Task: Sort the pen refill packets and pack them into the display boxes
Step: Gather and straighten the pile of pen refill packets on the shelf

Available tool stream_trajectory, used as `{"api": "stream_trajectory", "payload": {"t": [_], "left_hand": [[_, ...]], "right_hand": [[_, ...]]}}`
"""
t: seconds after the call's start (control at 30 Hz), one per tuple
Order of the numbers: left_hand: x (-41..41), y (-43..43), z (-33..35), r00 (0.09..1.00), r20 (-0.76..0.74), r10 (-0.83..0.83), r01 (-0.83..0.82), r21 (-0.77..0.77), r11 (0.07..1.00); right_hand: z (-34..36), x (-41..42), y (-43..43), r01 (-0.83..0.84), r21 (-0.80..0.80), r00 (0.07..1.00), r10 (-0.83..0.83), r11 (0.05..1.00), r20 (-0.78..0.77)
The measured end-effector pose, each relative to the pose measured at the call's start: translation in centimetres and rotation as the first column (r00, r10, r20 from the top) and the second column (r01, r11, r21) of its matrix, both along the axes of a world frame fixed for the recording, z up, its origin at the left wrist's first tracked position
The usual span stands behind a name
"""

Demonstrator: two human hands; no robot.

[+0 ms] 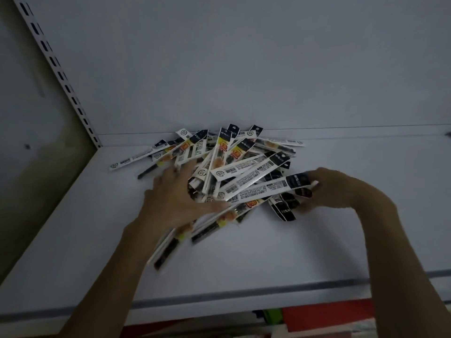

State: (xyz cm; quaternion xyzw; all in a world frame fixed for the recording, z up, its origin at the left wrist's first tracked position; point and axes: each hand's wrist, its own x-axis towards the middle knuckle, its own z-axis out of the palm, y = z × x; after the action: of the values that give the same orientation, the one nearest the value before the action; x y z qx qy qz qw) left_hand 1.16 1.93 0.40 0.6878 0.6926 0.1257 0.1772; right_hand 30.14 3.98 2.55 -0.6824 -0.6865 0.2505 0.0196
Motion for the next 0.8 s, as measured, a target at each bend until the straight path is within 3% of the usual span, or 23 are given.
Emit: {"api": "stream_trajectory", "payload": {"t": [0.13,0.2,0.27,0.33,0.4,0.47,0.6,0.7,0.8], "left_hand": [[2.5,-0.8,-0.9,0.996,-0.063,-0.066,0.067,0.016,0.998],[2.7,-0.9,-1.0,0.998,-0.030,-0.049,0.051,0.065,0.997],[1.7,-0.8,-0.6,1.000,-0.002,-0.023,0.023,0.084,0.996],[-0.1,-0.4,0.0,1.000,-0.002,0.019,-0.019,0.118,0.993],[-2.0,0.8,0.8,0.994,0.059,0.093,-0.103,0.204,0.974],[-3.9,3.1,1.3,0.985,0.059,0.161,-0.171,0.257,0.951],[-6.9,8.1,0.7,0.983,-0.077,0.169,-0.161,0.101,0.982],[-8.2,9.4,-1.4,0.983,-0.139,0.118,-0.122,-0.023,0.992],[-8.7,9.0,-2.4,0.963,-0.243,0.112,-0.115,0.004,0.993]], "right_hand": [[-0.7,-2.8,0.8,0.037,0.255,0.989,0.001,0.966,-0.149],[-0.6,-3.3,1.1,0.042,0.227,0.972,0.013,0.973,-0.233],[-0.2,-2.3,1.1,0.225,0.109,0.871,-0.150,0.968,-0.467],[0.6,-1.0,0.0,0.446,0.072,0.749,-0.327,0.892,-0.576],[1.1,-1.3,-1.6,0.500,0.040,0.754,-0.412,0.865,-0.511],[1.0,-4.1,-3.4,0.389,-0.038,0.822,-0.366,0.920,-0.437],[-0.8,-8.9,-1.7,0.281,0.077,0.936,-0.255,0.957,-0.242],[-1.8,-9.1,1.6,0.353,0.192,0.920,-0.303,0.916,-0.249],[-2.5,-8.7,3.5,0.413,0.226,0.892,-0.341,0.882,-0.298]]}}
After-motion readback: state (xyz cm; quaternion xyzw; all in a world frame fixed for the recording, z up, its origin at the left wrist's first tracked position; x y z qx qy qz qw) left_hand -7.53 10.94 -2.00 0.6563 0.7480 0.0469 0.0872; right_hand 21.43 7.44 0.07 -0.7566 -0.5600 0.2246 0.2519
